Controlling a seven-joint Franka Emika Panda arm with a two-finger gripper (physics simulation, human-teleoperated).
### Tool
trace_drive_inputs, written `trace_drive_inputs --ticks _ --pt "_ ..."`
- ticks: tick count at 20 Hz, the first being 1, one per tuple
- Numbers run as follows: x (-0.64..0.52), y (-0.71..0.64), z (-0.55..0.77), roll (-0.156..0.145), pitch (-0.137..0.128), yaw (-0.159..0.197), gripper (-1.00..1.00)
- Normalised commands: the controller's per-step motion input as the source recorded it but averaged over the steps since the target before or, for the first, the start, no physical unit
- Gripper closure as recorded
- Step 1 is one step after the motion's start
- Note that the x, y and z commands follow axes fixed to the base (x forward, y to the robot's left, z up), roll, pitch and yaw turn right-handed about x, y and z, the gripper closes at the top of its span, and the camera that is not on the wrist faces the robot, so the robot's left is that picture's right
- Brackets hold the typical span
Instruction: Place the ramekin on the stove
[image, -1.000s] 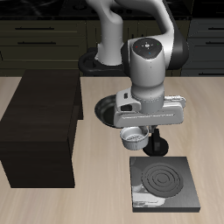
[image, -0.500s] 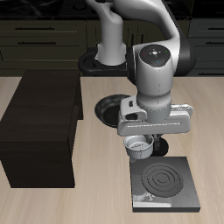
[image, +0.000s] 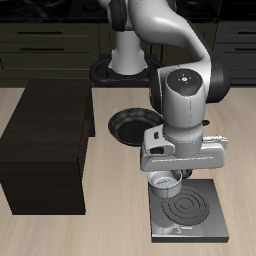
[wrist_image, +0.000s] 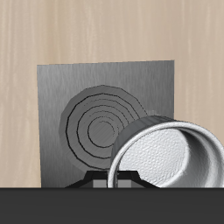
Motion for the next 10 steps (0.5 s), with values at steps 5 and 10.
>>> trace_drive_inputs --ticks 5,10 --pt "0.08 0.08 -0.16 -0.01 0.032 -0.011 1.0" --pt "-0.06 0.2 -0.21 0.036 0.027 0.022 1.0"
